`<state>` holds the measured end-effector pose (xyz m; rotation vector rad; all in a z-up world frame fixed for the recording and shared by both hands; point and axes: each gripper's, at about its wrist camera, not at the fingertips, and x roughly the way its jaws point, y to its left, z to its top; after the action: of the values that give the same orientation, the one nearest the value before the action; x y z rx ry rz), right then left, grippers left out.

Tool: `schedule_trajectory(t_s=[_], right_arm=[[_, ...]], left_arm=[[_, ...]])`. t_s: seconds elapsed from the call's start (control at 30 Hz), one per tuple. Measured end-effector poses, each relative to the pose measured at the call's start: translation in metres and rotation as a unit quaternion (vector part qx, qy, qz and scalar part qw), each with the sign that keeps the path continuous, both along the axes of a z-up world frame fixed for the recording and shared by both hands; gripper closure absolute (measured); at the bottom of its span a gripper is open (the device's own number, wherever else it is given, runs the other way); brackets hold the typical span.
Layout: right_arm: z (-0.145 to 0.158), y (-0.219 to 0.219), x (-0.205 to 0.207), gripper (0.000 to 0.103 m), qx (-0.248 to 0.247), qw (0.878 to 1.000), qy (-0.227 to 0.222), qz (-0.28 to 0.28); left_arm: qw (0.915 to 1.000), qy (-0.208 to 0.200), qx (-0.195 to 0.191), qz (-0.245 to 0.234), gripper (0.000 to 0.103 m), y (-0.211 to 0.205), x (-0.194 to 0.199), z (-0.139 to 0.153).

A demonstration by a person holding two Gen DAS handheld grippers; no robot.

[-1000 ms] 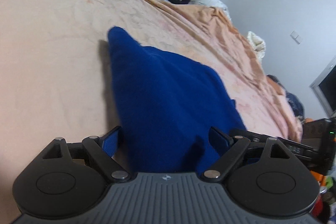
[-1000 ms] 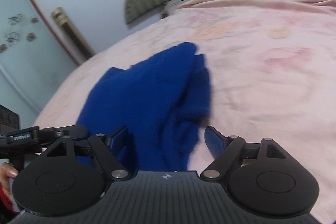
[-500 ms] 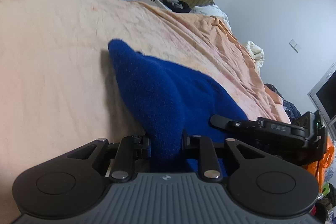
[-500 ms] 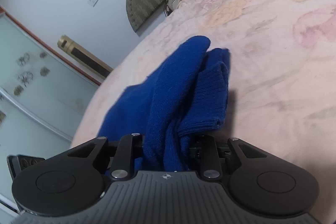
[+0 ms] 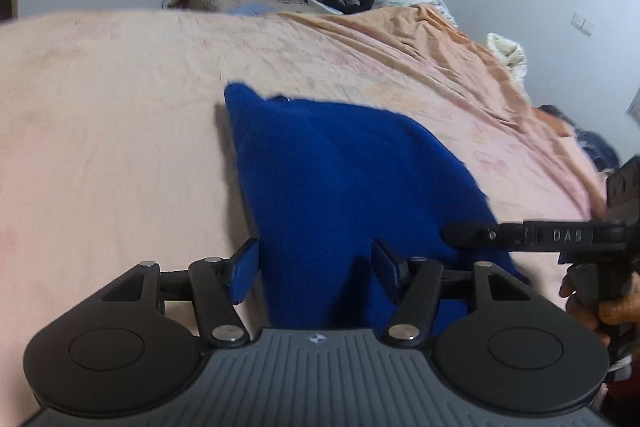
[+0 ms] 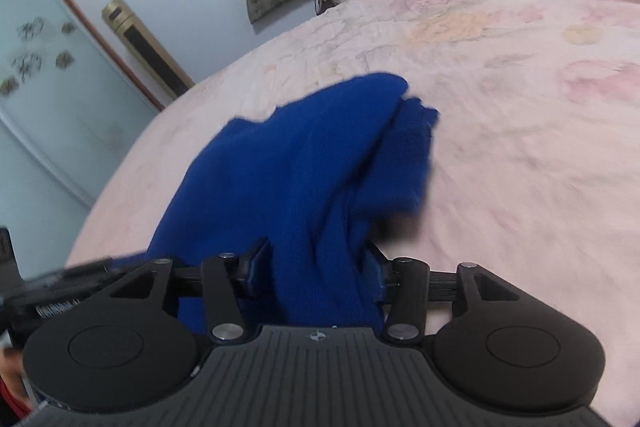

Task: Fold small clothes
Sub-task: 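Straighten the folded sweater edge with both tools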

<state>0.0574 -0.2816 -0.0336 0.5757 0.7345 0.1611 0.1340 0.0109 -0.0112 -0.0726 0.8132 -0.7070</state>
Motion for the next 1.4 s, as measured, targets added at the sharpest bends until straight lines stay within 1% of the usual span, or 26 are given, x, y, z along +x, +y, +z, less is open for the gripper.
schedule_trajectory(t_s=[0.03,0.07,0.1,0.13,0.17,0.23,0.27,0.3,0.33,0.37,0.4,0.43,0.47,0.5,0.53,0.57,0.6,0.63,0.7,0.83,0.97,1.07,1.23,1.4], right_arm=[[-0.002,0.001,-0.01,0.05,0.0,1.0,0.003,0.007],[-0.004,0.002,-0.017,0.061,0.001,1.0,0.005,0.01],[-0.005,0.003,-0.023,0.071,0.0,1.0,0.005,0.009],[-0.006,0.005,-0.025,0.076,0.0,1.0,0.005,0.009],[-0.006,0.005,-0.028,0.082,0.001,1.0,0.004,0.005],[-0.001,0.006,-0.031,0.085,0.005,1.0,-0.002,-0.006],[0.004,0.01,-0.033,0.085,0.0,1.0,-0.011,-0.007],[0.008,0.013,-0.035,0.085,-0.011,1.0,-0.017,-0.009],[0.011,0.016,-0.036,0.084,-0.028,0.999,-0.018,-0.017],[0.011,0.019,-0.036,0.076,-0.049,0.998,-0.01,-0.026],[0.009,0.023,-0.037,0.064,-0.071,0.997,-0.002,-0.031],[0.008,0.028,-0.038,0.058,-0.09,0.995,0.003,-0.041],[0.008,0.033,-0.041,0.053,-0.107,0.993,0.003,-0.049],[0.008,0.038,-0.046,0.052,-0.122,0.991,-0.001,-0.053],[0.009,0.044,-0.051,0.05,-0.135,0.989,-0.005,-0.057],[0.009,0.049,-0.054,0.041,-0.146,0.987,-0.008,-0.06],[0.008,0.052,-0.056,0.033,-0.151,0.987,-0.009,-0.06],[0.007,0.055,-0.058,0.032,-0.157,0.986,-0.01,-0.059],[0.004,0.059,-0.059,0.032,-0.171,0.983,-0.008,-0.06],[0.003,0.065,-0.062,0.03,-0.174,0.982,-0.011,-0.07],[0.004,0.074,-0.069,0.023,-0.192,0.979,-0.015,-0.068],[0.002,0.077,-0.075,0.018,-0.192,0.979,-0.018,-0.066],[-0.001,0.085,-0.083,0.018,-0.206,0.976,-0.018,-0.065],[-0.003,0.09,-0.087,0.014,-0.213,0.975,-0.02,-0.062]], left_arm=[[0.9998,0.015,-0.008,-0.004,0.044,0.005,-0.004,-0.005],[0.9994,0.031,-0.015,-0.004,0.05,0.009,-0.007,-0.01],[0.9988,0.045,-0.02,-0.003,0.061,0.012,-0.009,-0.016],[0.9983,0.053,-0.023,-0.002,0.08,0.012,-0.011,-0.021],[0.9982,0.054,-0.026,0.001,0.085,0.013,-0.013,-0.024],[0.9984,0.048,-0.028,0.016,0.09,0.015,-0.018,-0.017],[0.9989,0.034,-0.023,0.022,0.09,0.015,-0.022,-0.011],[0.9994,0.018,-0.014,0.025,0.09,0.014,-0.027,-0.005],[0.9996,-0.004,0.006,0.027,0.09,0.011,-0.032,-0.001],[0.999,-0.018,0.026,0.032,0.087,0.009,-0.036,0.0],[0.9978,-0.028,0.045,0.04,0.087,0.006,-0.04,-0.002],[0.9967,-0.033,0.057,0.049,0.084,0.003,-0.045,-0.005],[0.9954,-0.038,0.067,0.057,0.076,0.001,-0.05,-0.006],[0.9936,-0.049,0.078,0.064,0.072,-0.002,-0.056,-0.007],[0.9917,-0.06,0.088,0.071,0.058,-0.004,-0.06,-0.006],[0.9897,-0.069,0.097,0.08,0.036,-0.006,-0.064,-0.005],[0.9878,-0.077,0.101,0.09,0.028,-0.007,-0.068,-0.004],[0.9866,-0.085,0.098,0.098,0.024,-0.009,-0.073,-0.003],[0.9857,-0.089,0.098,0.103,0.024,-0.01,-0.078,-0.002],[0.9853,-0.077,0.102,0.113,0.024,-0.016,-0.085,-0.006],[0.9848,-0.07,0.106,0.119,0.024,-0.018,-0.09,-0.01],[0.9832,-0.067,0.114,0.126,0.024,-0.017,-0.095,-0.012],[0.9815,-0.069,0.118,0.134,0.024,-0.017,-0.101,-0.014],[0.9807,-0.068,0.119,0.139,0.024,-0.013,-0.106,-0.016]])
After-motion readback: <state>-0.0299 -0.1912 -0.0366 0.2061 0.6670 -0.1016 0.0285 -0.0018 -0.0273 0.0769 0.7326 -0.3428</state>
